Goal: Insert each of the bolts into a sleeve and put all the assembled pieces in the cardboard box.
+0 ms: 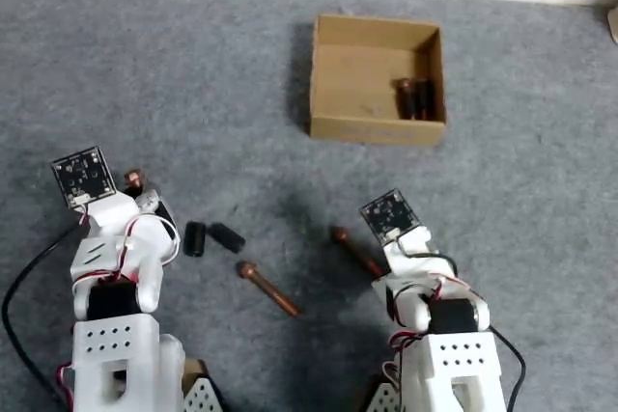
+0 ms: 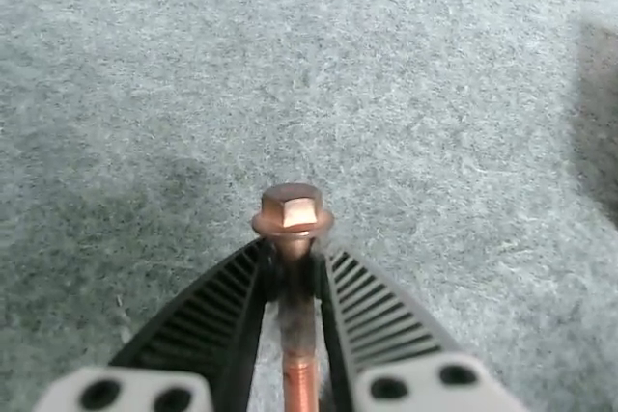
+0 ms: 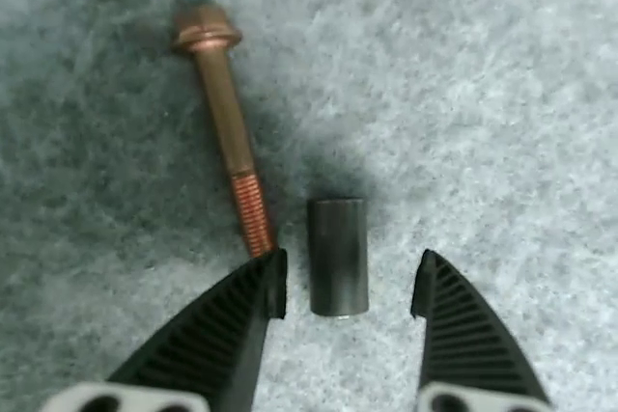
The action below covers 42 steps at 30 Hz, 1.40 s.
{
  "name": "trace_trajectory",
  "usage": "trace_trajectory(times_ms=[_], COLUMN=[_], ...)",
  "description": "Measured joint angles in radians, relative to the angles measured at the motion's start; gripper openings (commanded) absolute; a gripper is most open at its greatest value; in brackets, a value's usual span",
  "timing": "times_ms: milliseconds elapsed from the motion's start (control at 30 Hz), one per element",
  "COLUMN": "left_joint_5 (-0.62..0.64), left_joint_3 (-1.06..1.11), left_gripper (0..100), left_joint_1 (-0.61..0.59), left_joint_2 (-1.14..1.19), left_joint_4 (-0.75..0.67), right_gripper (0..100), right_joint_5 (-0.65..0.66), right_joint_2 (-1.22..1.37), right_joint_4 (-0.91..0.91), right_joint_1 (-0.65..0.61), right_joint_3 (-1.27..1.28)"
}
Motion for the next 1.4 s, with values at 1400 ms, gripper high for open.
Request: trace_trajectory(times_ms=[1400], left_joint_5=[0.000], left_joint_3=[0.000], left_gripper=[0], left_joint_1=[0.000], left_joint_2=[0.000], left_joint_4=[0.000], right_gripper=[17.7], right_joint_5=[-0.172], right_joint_2=[0.480], right_joint_4=[-0.144], right_joint_1=[-0.046], right_joint_3=[-0.126])
